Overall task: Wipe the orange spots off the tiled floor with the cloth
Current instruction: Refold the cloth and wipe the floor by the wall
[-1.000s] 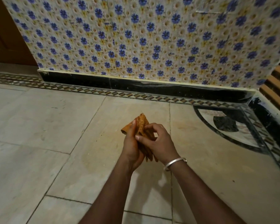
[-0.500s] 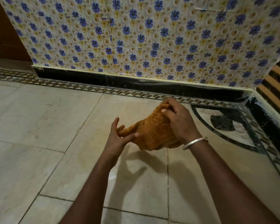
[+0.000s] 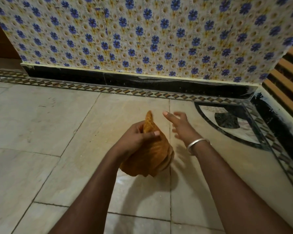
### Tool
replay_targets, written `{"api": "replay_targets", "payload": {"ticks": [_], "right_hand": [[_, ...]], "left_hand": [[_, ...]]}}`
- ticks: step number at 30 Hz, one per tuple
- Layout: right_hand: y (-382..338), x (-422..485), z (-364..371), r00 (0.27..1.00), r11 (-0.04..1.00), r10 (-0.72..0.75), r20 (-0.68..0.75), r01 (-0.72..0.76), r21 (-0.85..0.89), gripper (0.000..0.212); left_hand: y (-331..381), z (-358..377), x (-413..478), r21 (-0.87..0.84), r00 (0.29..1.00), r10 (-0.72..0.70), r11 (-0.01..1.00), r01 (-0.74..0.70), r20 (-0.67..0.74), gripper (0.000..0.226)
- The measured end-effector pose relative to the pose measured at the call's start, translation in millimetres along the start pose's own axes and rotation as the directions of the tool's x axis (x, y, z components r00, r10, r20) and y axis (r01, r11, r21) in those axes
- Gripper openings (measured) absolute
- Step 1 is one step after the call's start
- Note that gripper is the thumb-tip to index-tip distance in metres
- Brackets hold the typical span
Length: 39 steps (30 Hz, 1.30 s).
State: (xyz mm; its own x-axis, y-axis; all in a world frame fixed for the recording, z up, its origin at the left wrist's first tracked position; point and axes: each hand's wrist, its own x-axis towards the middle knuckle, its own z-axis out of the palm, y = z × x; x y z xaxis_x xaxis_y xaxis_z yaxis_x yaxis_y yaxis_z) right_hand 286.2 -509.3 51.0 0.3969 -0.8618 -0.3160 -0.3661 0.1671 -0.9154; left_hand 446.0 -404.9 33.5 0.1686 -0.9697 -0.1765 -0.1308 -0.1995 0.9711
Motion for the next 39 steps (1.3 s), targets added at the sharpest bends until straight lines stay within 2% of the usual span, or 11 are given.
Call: {"api": "replay_targets", "payload": {"ticks": [3,6,9,13,16,19,23,26,32,35,39], "right_hand": [[45.6,-1.6,13.5,0.917,0.911,0.281,0.284,-0.347,0.221,0.076],[64.2,-2.6,31.1,0.929,0.883,0.179,0.325,-0.297,0.363,0.076],[59.9,1.3,34.2,0.97,0.804,-0.001,0.244,-0.145,0.577,0.083],[45.8,-1.1,31.3,0.966,0.941,-0.163,0.199,0.092,0.325,0.067],[35.0,0.0,36.1,0.962,0.967,-0.206,0.18,0.172,0.186,0.038],[20.7,5.4,37.5,0.975,0.974,-0.207,0.077,0.198,0.106,0.034],[-26.4,12.8,28.7,0.957,0.965,-0.259,0.129,0.263,-0.018,0.054],[-74.4,23.8,14.8,0.952,0.939,-0.264,0.157,0.291,-0.185,0.069],[-170.8,40.8,-7.4,0.979,0.864,-0.171,0.114,0.204,-0.46,0.04],[-207.3,48.7,-13.6,0.991,0.854,0.007,0.134,0.064,-0.516,0.038],[-237.5,56.5,-15.2,0.977,0.692,0.129,0.168,0.032,-0.721,0.039]], "left_hand": [[-4.2,-3.3,-2.0,-0.114,0.987,-0.043,0.993,0.026,-0.152,0.027],[-5.2,-9.9,-0.7,-0.243,0.981,-0.083,0.969,0.038,-0.176,0.039],[-7.2,-12.7,0.4,-0.172,0.973,-0.132,0.98,0.1,-0.187,0.07],[-10.3,-16.6,6.0,-0.002,0.944,-0.107,0.994,0.112,-0.313,0.092],[-0.3,-20.1,10.3,0.21,0.942,-0.025,0.972,0.101,-0.335,0.056],[18.1,-23.0,15.3,0.441,0.928,-0.012,0.878,0.188,-0.373,0.037],[52.1,-46.6,27.9,0.405,0.945,0.033,0.908,0.108,-0.324,0.029],[92.8,-80.7,42.9,0.285,0.992,0.022,0.958,0.015,-0.127,0.048],[170.1,-110.0,77.7,0.523,0.99,0.131,0.848,-0.086,-0.05,0.049],[178.4,-116.6,87.7,0.502,0.973,0.191,0.859,-0.101,-0.131,0.04],[164.7,-125.5,93.8,0.371,0.985,0.163,0.92,-0.128,-0.062,0.027]]}}
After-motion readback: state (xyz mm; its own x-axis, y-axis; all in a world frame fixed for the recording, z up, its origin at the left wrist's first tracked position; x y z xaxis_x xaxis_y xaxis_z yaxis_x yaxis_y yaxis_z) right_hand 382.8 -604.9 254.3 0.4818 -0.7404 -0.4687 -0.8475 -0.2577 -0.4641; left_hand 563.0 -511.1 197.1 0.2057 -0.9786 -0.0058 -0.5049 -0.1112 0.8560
